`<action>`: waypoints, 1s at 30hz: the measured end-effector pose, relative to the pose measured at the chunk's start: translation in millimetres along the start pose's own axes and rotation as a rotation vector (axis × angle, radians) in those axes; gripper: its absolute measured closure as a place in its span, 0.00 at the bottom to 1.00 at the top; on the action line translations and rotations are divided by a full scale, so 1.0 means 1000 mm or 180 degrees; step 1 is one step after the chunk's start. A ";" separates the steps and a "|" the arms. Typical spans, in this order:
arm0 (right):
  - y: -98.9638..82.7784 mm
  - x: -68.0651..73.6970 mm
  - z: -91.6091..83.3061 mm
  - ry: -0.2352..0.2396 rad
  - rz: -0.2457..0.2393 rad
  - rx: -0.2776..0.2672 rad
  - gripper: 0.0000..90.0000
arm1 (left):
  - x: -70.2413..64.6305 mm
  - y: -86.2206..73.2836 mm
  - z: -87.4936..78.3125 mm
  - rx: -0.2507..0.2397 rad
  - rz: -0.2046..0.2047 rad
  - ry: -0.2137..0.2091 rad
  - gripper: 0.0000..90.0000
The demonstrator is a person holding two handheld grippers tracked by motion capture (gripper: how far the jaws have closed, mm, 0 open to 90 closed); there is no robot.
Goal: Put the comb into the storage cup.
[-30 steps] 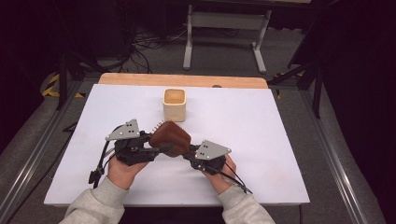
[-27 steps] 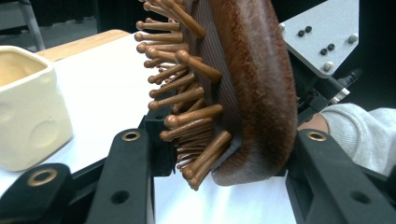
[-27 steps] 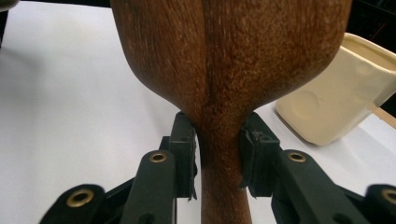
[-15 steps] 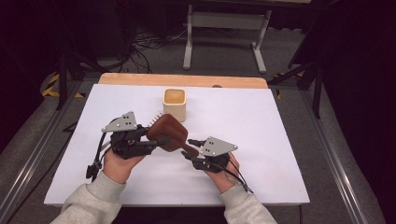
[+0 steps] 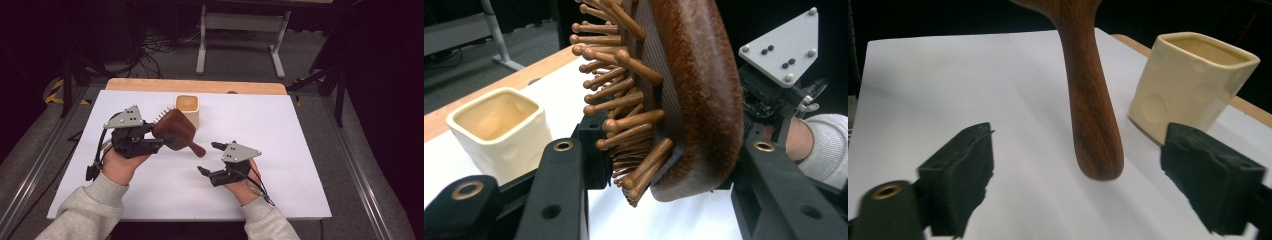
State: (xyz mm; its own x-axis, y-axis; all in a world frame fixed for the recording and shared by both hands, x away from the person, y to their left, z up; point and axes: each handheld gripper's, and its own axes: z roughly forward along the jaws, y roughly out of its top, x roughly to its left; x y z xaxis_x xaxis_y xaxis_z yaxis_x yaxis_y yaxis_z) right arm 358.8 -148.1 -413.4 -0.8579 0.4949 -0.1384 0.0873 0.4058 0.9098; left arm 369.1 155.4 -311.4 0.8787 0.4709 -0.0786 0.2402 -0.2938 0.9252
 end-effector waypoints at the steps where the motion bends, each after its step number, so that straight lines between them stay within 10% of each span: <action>1: -0.001 -0.001 0.000 -0.0006 0.0009 -0.0001 0.10 | 0.001 0.002 0.000 -0.0004 0.0009 0.0017 0.63; 30: -0.026 -0.020 -0.039 -0.0122 0.0347 -0.0031 0.03 | 0.030 0.048 -0.003 -0.0068 0.0021 0.0435 0.63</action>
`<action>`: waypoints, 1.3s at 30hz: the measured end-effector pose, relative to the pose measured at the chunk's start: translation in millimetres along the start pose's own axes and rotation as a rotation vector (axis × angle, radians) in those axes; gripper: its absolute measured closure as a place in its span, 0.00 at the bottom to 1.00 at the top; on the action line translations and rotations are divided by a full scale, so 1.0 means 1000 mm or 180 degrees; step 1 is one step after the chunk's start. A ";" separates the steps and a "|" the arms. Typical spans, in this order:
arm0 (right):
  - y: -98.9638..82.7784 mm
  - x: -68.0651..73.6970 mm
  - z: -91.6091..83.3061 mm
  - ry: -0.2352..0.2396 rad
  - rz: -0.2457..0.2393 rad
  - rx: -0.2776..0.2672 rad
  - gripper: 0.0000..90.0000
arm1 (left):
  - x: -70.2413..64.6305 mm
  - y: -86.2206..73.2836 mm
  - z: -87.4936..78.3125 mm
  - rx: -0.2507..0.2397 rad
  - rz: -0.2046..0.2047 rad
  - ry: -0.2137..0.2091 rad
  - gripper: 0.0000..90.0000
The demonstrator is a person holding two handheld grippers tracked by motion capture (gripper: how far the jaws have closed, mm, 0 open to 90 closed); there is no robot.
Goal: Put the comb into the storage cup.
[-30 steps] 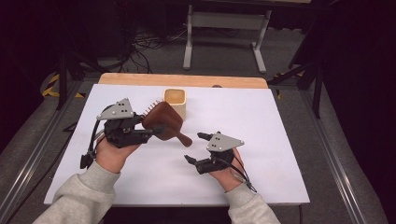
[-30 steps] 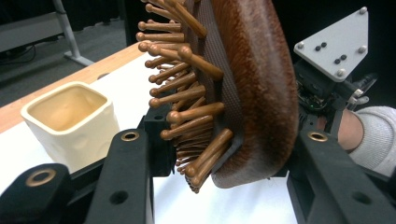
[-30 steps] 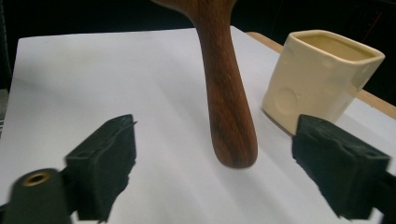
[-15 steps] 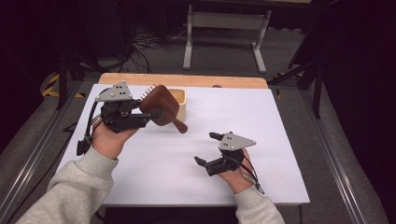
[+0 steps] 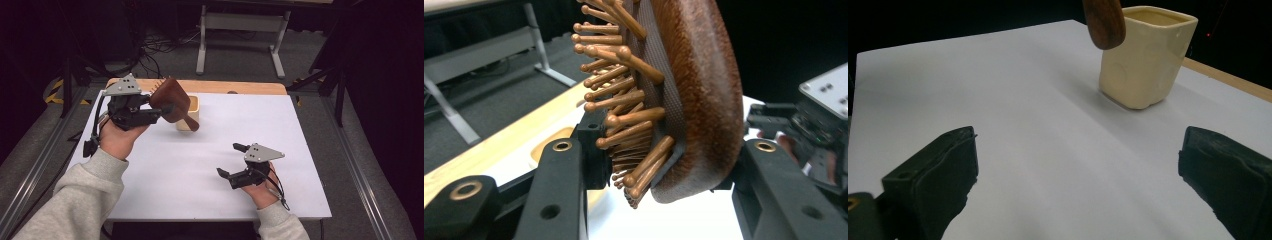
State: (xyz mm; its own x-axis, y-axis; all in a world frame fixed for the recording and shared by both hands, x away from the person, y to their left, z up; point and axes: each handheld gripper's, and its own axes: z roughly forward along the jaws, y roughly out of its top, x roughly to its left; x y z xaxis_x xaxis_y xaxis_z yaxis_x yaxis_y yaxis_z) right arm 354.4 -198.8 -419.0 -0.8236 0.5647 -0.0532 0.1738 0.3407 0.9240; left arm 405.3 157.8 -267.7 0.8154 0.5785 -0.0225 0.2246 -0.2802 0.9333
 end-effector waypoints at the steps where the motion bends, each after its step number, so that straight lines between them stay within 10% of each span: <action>1: 0.000 0.000 0.000 0.0010 0.0007 0.0004 0.03 | 0.001 0.000 0.000 -0.0013 -0.0029 0.0018 0.63; 39: 0.000 -0.005 -0.004 -0.0011 0.0013 -0.0009 0.04 | 0.030 0.016 0.015 -0.0223 -0.0129 0.0588 0.62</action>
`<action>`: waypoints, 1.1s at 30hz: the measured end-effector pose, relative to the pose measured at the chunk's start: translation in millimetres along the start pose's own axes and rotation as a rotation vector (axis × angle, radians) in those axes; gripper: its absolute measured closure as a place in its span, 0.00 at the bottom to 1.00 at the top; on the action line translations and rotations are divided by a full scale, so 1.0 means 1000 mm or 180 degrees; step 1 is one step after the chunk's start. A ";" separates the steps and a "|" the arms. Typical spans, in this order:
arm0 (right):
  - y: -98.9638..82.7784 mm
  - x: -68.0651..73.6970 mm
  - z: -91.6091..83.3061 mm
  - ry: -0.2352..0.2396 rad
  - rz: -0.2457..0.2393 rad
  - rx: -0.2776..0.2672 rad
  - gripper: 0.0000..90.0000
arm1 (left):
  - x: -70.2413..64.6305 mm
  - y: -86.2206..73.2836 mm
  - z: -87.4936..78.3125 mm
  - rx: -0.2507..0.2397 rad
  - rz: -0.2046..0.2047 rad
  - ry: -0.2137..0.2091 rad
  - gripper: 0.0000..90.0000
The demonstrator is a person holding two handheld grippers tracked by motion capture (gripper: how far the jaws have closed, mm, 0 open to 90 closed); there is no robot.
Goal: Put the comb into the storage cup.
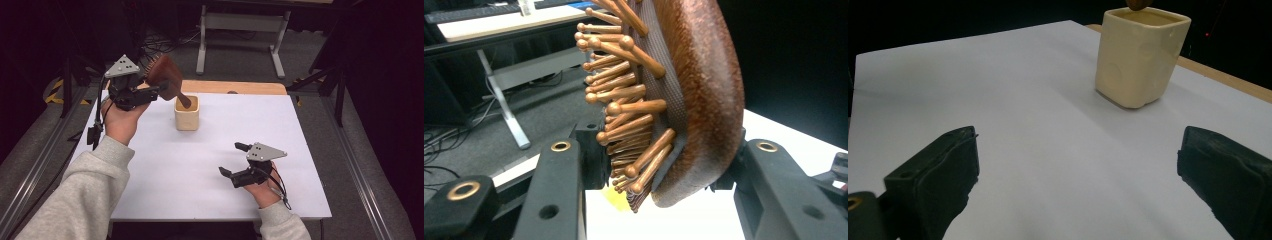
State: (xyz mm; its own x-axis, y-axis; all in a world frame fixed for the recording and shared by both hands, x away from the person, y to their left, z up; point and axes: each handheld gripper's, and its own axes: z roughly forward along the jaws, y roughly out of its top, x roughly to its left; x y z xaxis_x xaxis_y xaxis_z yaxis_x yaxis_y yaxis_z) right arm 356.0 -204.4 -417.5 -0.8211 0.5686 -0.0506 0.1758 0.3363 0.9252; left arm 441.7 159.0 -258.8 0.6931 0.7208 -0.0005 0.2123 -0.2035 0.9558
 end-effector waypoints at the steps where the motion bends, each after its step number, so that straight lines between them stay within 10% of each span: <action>1: 0.000 0.000 0.000 0.0003 0.0000 -0.0001 0.04 | 0.000 0.000 0.001 -0.0021 -0.0009 0.0016 0.62; 33: 0.001 -0.002 -0.002 0.0036 0.0017 -0.0031 0.04 | 0.018 -0.027 0.047 0.0258 -0.0331 0.0108 0.61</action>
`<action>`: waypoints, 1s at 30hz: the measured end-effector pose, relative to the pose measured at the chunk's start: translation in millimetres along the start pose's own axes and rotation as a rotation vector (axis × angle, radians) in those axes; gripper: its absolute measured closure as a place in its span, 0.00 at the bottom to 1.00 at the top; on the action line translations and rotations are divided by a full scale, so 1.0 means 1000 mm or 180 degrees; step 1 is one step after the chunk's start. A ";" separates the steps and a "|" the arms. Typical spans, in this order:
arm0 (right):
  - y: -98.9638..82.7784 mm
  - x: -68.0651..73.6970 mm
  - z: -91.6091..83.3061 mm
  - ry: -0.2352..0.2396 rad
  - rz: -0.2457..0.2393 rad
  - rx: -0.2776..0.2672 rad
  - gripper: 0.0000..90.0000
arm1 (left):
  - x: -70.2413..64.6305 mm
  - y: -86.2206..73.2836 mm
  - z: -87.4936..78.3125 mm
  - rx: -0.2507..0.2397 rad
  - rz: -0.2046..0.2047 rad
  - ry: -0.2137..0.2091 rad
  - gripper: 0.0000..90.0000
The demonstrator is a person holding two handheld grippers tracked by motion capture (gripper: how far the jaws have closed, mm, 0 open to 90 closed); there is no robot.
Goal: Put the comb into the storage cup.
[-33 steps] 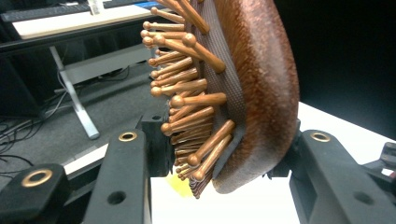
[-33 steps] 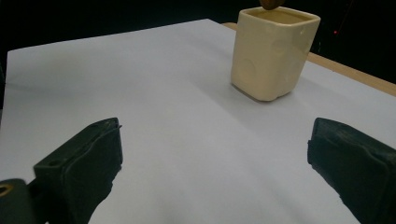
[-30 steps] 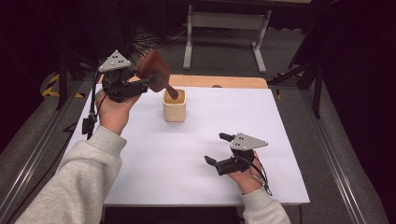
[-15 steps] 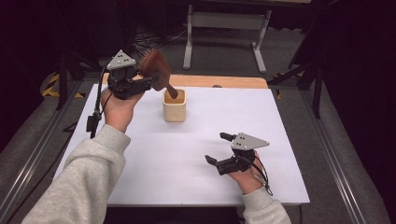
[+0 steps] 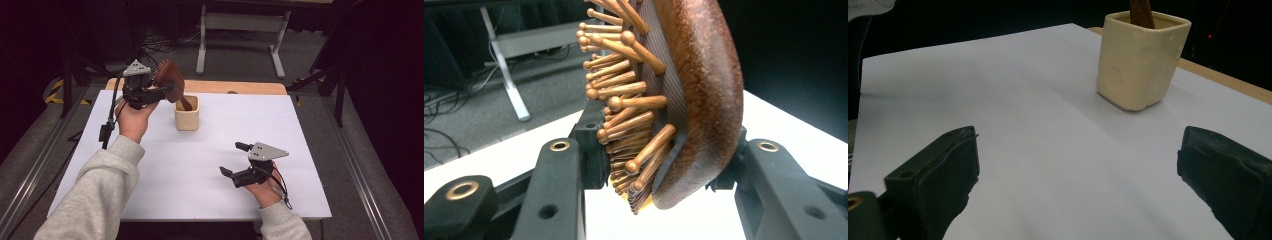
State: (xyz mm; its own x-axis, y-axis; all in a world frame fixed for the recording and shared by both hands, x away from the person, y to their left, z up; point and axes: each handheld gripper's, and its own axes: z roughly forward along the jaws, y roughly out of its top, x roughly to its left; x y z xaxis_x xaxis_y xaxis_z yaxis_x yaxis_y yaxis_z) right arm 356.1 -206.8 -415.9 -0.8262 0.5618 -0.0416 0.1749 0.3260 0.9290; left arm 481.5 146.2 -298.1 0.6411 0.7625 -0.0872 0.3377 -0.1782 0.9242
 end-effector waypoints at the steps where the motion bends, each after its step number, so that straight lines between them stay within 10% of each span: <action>1: 0.000 0.000 0.000 0.0002 -0.0002 0.0000 0.04 | 0.000 -0.001 0.001 0.0014 -0.0028 -0.0008 0.61; 30: 0.000 0.000 0.001 0.0095 0.0012 0.0003 0.04 | 0.002 -0.014 0.026 0.0252 -0.0094 0.0084 0.60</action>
State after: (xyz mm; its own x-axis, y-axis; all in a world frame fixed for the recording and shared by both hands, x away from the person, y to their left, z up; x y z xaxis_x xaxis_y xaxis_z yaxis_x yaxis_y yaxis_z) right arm 356.6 -206.2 -416.5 -0.8411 0.5402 -0.0270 0.1786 0.3246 0.9288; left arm 496.3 134.2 -321.0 0.6121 0.7840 -0.1031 0.4101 -0.2033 0.8891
